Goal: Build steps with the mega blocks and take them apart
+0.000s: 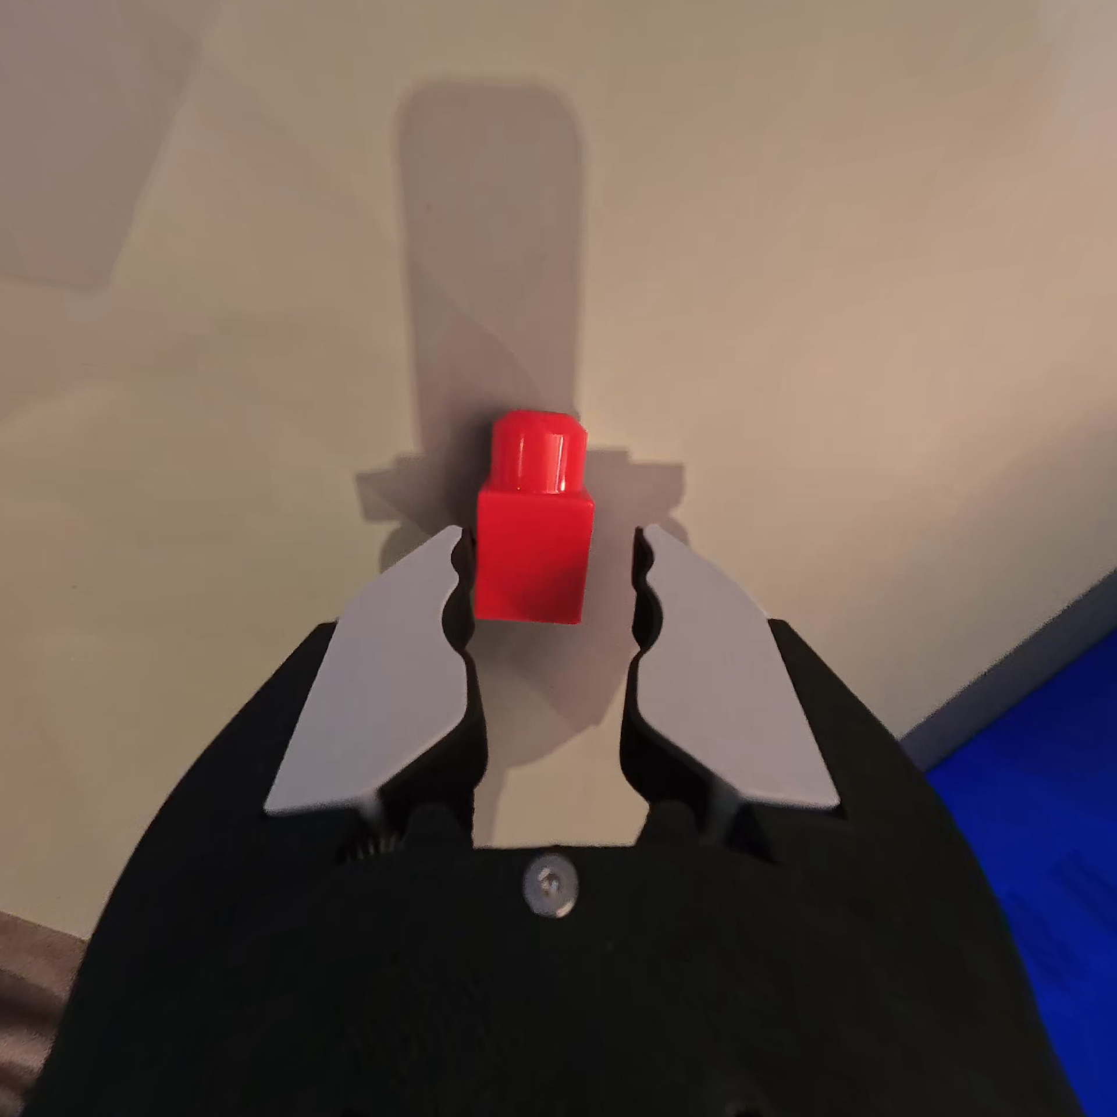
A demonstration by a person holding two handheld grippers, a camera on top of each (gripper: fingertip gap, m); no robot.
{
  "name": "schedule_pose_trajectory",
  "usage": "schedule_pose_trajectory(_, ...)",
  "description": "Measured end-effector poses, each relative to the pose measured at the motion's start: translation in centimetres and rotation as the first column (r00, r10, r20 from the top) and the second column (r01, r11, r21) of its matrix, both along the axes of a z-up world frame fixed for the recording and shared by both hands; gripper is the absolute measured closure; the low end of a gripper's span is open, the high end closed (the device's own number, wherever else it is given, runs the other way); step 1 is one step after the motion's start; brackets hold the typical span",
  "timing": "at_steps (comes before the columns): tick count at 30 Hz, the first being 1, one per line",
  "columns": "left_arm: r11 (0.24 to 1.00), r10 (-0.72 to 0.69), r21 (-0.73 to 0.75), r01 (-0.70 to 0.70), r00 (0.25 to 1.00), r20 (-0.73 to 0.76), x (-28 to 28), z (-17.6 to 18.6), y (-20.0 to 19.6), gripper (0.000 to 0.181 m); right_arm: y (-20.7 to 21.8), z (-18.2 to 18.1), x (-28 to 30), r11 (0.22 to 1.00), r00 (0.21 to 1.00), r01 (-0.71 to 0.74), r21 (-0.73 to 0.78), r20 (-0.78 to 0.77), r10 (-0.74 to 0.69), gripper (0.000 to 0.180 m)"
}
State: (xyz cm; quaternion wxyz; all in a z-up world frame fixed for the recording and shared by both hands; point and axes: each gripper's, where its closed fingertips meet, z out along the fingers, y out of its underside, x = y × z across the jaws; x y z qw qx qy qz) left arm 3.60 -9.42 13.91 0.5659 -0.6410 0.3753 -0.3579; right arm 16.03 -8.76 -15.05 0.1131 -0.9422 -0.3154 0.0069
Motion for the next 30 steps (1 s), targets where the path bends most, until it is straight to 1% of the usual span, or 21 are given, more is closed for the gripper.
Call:
schedule_pose_trajectory(3, 1.000, 0.001, -0.001, -0.001, 1.000, 0.003, -0.1, 0.1, 0.0, 0.144, 0.0, -0.4, 0.0, 1.000, 1.000, -0.010, -0.013, 0.021, 0.010, 0.133)
schedule_pose_trajectory(5, 1.000, 0.002, 0.001, -0.002, 1.000, 0.003, -0.2, 0.1, 0.0, 0.144, 0.0, -0.4, 0.0, 1.000, 0.999, -0.027, -0.009, 0.045, 0.028, 0.142)
schedule_pose_trajectory(8, 1.000, 0.006, 0.003, -0.006, 1.000, 0.006, -0.4, 0.2, 0.0, 0.144, 0.1, -0.3, 0.3, 0.999, 0.997, -0.044, -0.001, 0.068, 0.044, 0.142)
schedule_pose_trajectory(10, 1.000, 0.013, 0.007, -0.013, 1.000, 0.013, -0.6, 0.3, 0.1, 0.144, 0.3, 0.1, 0.5, 0.999, 0.998, -0.048, 0.016, 0.051, 0.047, 0.142)
schedule_pose_trajectory(12, 1.000, 0.027, 0.011, -0.028, 0.999, 0.029, -1.0, 0.6, 0.4, 0.144, 0.8, 1.1, 1.1, 0.998, 1.000, -0.030, 0.049, 0.004, 0.029, 0.142)
schedule_pose_trajectory(14, 0.999, 0.048, 0.014, -0.049, 0.997, 0.057, -1.6, 0.9, 0.8, 0.144, 2.1, 2.7, 2.3, 0.993, 0.997, 0.021, 0.116, -0.074, -0.012, 0.142)
schedule_pose_trajectory(16, 0.998, 0.061, 0.004, -0.061, 0.995, 0.074, -2.0, 0.9, 1.3, 0.144, 3.8, 4.5, 3.7, 0.979, 0.981, 0.092, 0.183, -0.187, -0.057, 0.143)
schedule_pose_trajectory(18, 0.997, 0.074, -0.012, -0.073, 0.995, 0.071, -2.2, 0.5, 1.9, 0.144, 5.1, 6.3, 4.6, 0.960, 0.941, 0.159, 0.229, -0.331, -0.077, 0.143)
schedule_pose_trajectory(19, 0.997, 0.079, -0.019, -0.078, 0.994, 0.069, -2.2, 0.3, 2.2, 0.144, 5.6, 7.4, 4.7, 0.951, 0.910, 0.184, 0.250, -0.410, -0.068, 0.143)
schedule_pose_trajectory(21, 0.997, 0.073, -0.039, -0.071, 0.995, 0.070, -1.9, -0.2, 2.6, 0.144, 6.1, 10.1, 4.2, 0.935, 0.824, 0.199, 0.292, -0.567, 0.001, 0.143)
schedule_pose_trajectory(23, 0.997, 0.039, -0.070, -0.033, 0.996, 0.086, -1.1, -0.7, 2.7, 0.144, 6.0, 13.6, 3.5, 0.918, 0.699, 0.205, 0.339, -0.707, 0.105, 0.143)
schedule_pose_trajectory(25, 0.995, -0.009, -0.099, 0.020, 0.993, 0.118, 0.0, -1.1, 2.7, 0.144, 5.8, 17.4, 3.5, 0.891, 0.556, 0.242, 0.384, -0.807, 0.197, 0.143)
schedule_pose_trajectory(27, 0.989, -0.072, -0.114, 0.089, 0.987, 0.146, 1.3, -1.5, 2.4, 0.144, 4.9, 21.6, 3.5, 0.866, 0.370, 0.268, 0.423, -0.875, 0.313, 0.143)
schedule_pose_trajectory(29, 0.978, -0.158, -0.113, 0.178, 0.974, 0.162, 2.8, -2.0, 1.7, 0.144, 3.8, 25.4, 3.8, 0.842, 0.197, 0.295, 0.452, -0.891, 0.409, 0.143)
schedule_pose_trajectory(30, 0.969, -0.200, -0.110, 0.220, 0.965, 0.172, 3.6, -2.3, 1.3, 0.144, 3.3, 26.9, 4.0, 0.828, 0.131, 0.306, 0.470, -0.882, 0.452, 0.143)
